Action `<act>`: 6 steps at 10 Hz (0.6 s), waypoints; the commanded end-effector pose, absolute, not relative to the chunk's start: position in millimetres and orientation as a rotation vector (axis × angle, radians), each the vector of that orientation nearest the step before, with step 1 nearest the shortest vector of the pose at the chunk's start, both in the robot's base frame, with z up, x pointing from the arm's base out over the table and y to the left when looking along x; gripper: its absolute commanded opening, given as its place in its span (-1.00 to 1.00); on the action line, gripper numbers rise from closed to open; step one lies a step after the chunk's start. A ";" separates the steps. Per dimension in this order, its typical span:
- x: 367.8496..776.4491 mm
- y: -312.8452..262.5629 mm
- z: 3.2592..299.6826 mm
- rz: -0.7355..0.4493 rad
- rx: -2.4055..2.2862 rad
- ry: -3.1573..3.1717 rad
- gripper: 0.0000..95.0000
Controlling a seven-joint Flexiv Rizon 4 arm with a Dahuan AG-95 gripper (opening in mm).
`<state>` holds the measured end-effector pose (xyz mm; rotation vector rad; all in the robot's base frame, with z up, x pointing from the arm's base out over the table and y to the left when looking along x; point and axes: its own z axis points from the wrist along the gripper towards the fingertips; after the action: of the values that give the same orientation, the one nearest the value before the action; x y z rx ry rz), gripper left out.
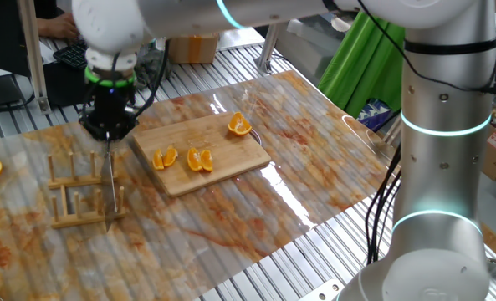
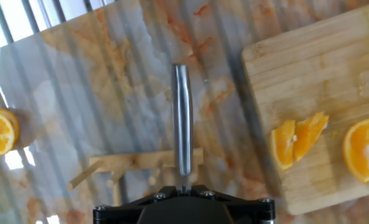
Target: Chop the orange
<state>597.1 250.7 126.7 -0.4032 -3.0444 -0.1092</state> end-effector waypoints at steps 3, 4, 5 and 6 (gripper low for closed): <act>617.9 229.9 132.4 -0.079 -0.233 -3.072 -1.00; 622.2 221.4 131.0 -0.081 -0.206 -3.076 -1.00; 630.1 209.1 127.9 -0.085 -0.171 -3.079 -1.00; 636.9 199.6 126.5 -0.084 -0.151 -3.080 -1.00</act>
<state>632.8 200.1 127.5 -0.1605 -3.0858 -0.0839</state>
